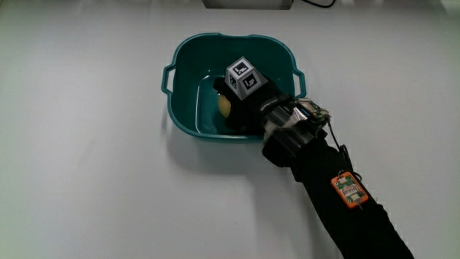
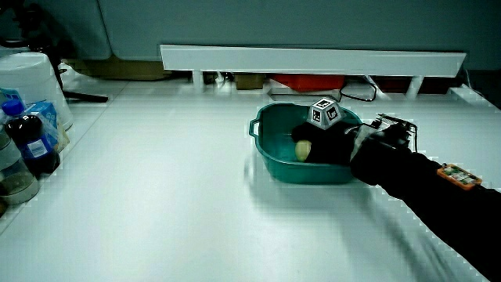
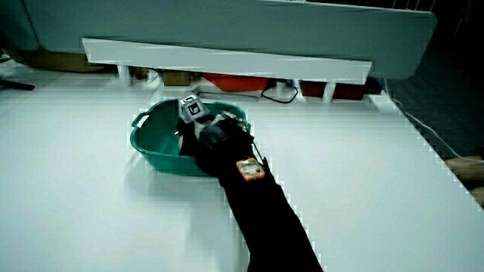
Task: Place pear into plate
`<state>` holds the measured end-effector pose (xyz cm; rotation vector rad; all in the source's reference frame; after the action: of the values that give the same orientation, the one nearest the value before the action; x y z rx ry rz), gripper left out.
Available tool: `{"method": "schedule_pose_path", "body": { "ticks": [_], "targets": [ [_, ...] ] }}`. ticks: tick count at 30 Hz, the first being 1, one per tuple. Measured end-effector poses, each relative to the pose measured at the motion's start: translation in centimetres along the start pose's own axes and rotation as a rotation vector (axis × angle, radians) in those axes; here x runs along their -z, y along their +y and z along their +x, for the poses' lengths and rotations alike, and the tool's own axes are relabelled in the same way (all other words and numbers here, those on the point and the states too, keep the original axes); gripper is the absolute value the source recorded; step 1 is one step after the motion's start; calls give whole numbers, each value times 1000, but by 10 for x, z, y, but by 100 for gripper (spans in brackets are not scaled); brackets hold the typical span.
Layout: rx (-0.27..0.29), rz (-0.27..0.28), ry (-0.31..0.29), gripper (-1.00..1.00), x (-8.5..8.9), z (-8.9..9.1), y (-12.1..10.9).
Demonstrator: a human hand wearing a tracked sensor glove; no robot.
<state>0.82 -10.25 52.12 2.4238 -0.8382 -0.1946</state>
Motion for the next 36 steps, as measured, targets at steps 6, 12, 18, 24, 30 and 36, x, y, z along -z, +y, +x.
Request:
{"method": "schedule_pose_path", "body": {
  "ticks": [6,12,18,24,30,36],
  "targets": [
    [0,-17,-19,-57,2,-1,1],
    [15,-31,-9,-79,-5,6,-1],
    [18,-31,87,-100,-22,23,-6],
    [13,-17,114,-100,-38,30,-13],
    [-1,-14,120,-100,-40,32,-20],
    [16,9,107,-100,-39,47,-36]
  ]
}}
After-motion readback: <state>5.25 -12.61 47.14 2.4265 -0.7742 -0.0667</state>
